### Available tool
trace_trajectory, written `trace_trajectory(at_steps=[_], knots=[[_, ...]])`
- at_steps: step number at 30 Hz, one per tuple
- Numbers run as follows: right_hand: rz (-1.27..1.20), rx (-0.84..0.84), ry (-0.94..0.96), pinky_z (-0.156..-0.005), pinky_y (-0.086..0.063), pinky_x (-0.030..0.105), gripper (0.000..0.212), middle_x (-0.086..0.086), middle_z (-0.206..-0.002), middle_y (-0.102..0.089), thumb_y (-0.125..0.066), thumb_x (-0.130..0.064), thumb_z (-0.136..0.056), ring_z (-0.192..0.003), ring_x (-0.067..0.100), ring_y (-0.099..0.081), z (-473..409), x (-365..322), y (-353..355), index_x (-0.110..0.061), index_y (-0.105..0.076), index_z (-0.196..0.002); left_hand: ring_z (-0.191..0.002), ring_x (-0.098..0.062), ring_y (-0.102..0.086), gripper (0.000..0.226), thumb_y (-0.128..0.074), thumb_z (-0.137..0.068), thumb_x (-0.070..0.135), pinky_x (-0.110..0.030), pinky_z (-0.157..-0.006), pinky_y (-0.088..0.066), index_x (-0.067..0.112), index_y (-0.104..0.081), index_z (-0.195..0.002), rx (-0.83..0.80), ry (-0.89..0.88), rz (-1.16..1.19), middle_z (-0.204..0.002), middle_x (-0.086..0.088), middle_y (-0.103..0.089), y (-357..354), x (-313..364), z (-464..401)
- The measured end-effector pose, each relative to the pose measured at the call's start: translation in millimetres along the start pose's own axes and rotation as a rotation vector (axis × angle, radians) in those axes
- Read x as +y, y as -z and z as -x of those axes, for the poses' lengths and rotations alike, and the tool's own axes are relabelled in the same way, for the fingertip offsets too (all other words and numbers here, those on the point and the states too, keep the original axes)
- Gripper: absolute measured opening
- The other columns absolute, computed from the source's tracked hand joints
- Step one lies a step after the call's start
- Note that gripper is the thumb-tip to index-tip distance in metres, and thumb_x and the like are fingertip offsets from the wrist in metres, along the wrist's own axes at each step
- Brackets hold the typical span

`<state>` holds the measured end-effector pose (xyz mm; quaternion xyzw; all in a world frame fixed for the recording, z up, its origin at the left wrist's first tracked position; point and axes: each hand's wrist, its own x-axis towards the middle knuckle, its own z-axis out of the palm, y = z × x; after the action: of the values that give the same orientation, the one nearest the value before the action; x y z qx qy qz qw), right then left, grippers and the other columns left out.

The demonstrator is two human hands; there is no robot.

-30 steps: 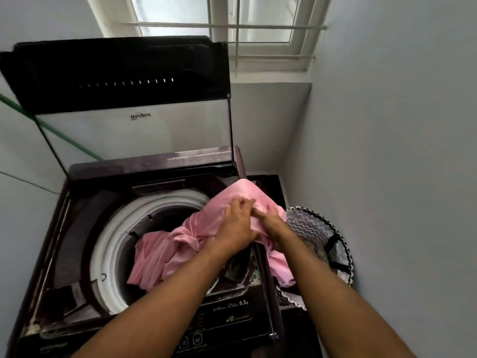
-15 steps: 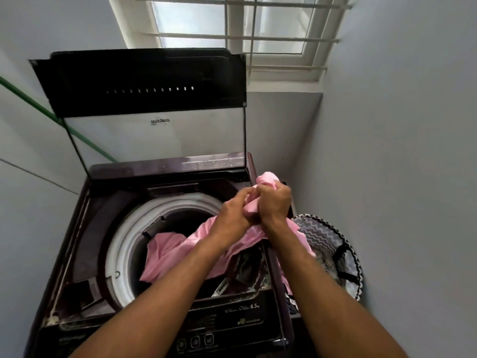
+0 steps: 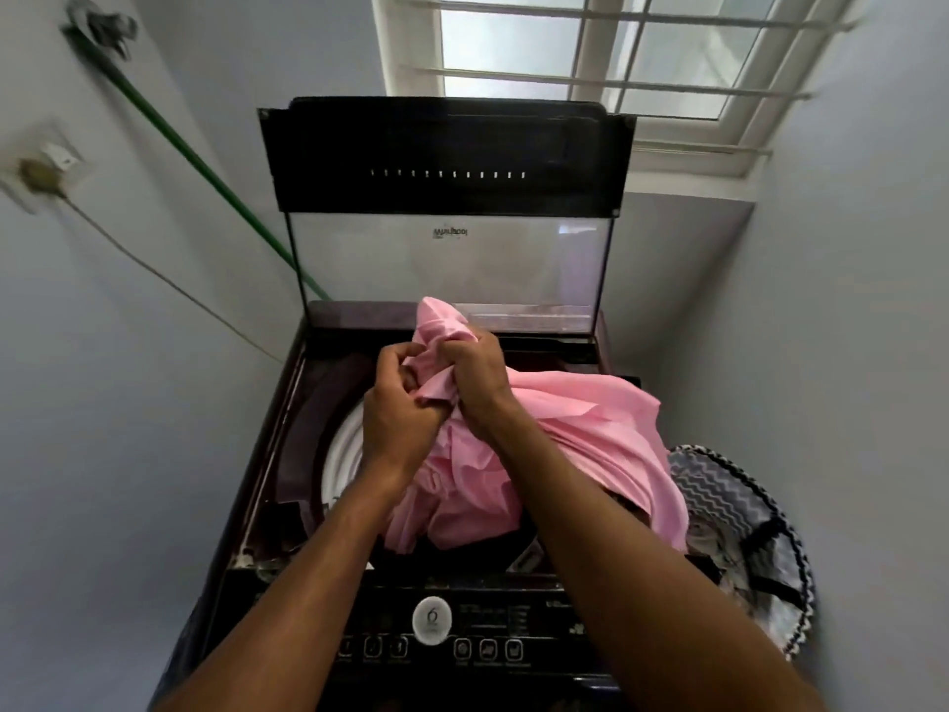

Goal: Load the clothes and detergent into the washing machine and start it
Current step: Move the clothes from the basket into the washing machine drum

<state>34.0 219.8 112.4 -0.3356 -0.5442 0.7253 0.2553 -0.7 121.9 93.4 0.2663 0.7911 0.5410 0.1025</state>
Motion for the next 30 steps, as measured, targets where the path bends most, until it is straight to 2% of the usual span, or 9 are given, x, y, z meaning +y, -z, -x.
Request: trace_trajectory(at_steps=[3,6,9,12,16,19,23,26,30], knots=[[0.113,-0.032,-0.100,-0.063,-0.050,0.036,0.019,0.021,-0.070,-0.068,-0.061,-0.004,-0.058,-0.065,0.026,-0.063,-7,30,-10,0.006,-0.069,-0.073,-0.086,-0.022,-0.065,0.041,-0.070,-0.087,0.029,-0.031,-0.066,-0.046,0.022,-0.052,-0.123,-0.085,0.126,-0.178,-0.101,0.000,-0.068,3,-20,-2],[0.382,-0.015,-0.217,-0.072,-0.055,0.046,0.028,0.020,-0.082,-0.071,-0.067,-0.021,-0.058,-0.080,0.031,-0.069,-9,66,4,-0.002,-0.069,-0.079,-0.104,-0.035,-0.064,0.049,-0.067,-0.081,0.039,-0.040,-0.081,-0.051,0.019,-0.054,-0.124,-0.331,0.245,-0.390,-0.114,-0.013,-0.068,-4,-45,-2],[0.572,-0.075,-0.305,-0.061,-0.049,0.037,0.010,0.006,-0.073,-0.062,-0.070,-0.019,-0.077,-0.073,0.023,-0.060,-1,85,30,-0.012,-0.063,-0.079,-0.119,-0.037,-0.054,0.069,-0.070,-0.078,0.040,-0.040,-0.097,-0.048,0.023,-0.045,-0.140,-0.578,0.314,-0.603,-0.127,-0.018,-0.057,-16,-54,3],[0.821,-0.116,-0.230,-0.069,-0.044,0.031,0.009,0.007,-0.080,-0.064,-0.068,-0.020,-0.083,-0.078,0.020,-0.059,0,89,62,-0.011,-0.068,-0.084,-0.130,-0.036,-0.039,0.065,-0.065,-0.081,0.037,-0.045,-0.107,-0.040,0.034,-0.043,-0.142,-0.601,0.267,-0.734,-0.135,-0.014,-0.043,-35,-49,11],[1.155,0.167,-0.046,-0.096,-0.042,0.043,0.030,0.012,-0.116,-0.061,-0.060,-0.020,-0.082,-0.114,0.035,-0.052,4,78,111,-0.014,-0.066,-0.111,-0.127,-0.031,-0.042,0.050,-0.062,-0.084,0.029,-0.037,-0.109,-0.035,0.028,-0.054,-0.134,-0.605,0.118,-0.670,-0.134,-0.008,-0.045,-73,-29,15],[1.325,0.374,-0.117,-0.101,-0.036,0.050,0.051,0.010,-0.135,-0.044,-0.067,-0.031,-0.081,-0.126,0.034,-0.036,9,67,154,-0.022,-0.052,-0.129,-0.121,-0.029,-0.050,0.051,-0.065,-0.074,0.031,-0.039,-0.107,-0.039,0.026,-0.061,-0.125,-0.663,0.005,-0.513,-0.125,-0.006,-0.052,-105,-17,19],[1.048,0.421,-0.423,-0.109,-0.025,0.062,0.106,0.019,-0.153,-0.021,-0.081,-0.049,-0.069,-0.141,0.041,-0.022,20,69,208,-0.031,-0.017,-0.152,-0.127,-0.022,-0.048,0.058,-0.075,-0.076,0.026,-0.034,-0.111,-0.036,0.023,-0.058,-0.132,-0.731,-0.175,-0.417,-0.133,-0.003,-0.050,-148,-7,30],[0.705,0.398,-0.520,-0.114,-0.031,0.050,0.134,0.023,-0.153,-0.017,-0.086,-0.058,-0.048,-0.138,0.043,-0.032,30,80,233,-0.043,-0.005,-0.154,-0.143,-0.023,-0.032,0.080,-0.078,-0.076,0.027,-0.039,-0.116,-0.030,0.031,-0.040,-0.146,-0.812,-0.242,-0.505,-0.151,-0.003,-0.036,-179,-7,37],[0.492,0.388,-0.527,-0.098,-0.052,0.046,0.116,0.019,-0.139,-0.041,-0.078,-0.055,-0.035,-0.116,0.035,-0.056,12,111,242,-0.058,-0.024,-0.137,-0.148,-0.031,-0.022,0.094,-0.078,-0.077,0.026,-0.046,-0.117,-0.029,0.036,-0.023,-0.153,-0.888,-0.228,-0.577,-0.161,-0.010,-0.018,-203,-13,39]])
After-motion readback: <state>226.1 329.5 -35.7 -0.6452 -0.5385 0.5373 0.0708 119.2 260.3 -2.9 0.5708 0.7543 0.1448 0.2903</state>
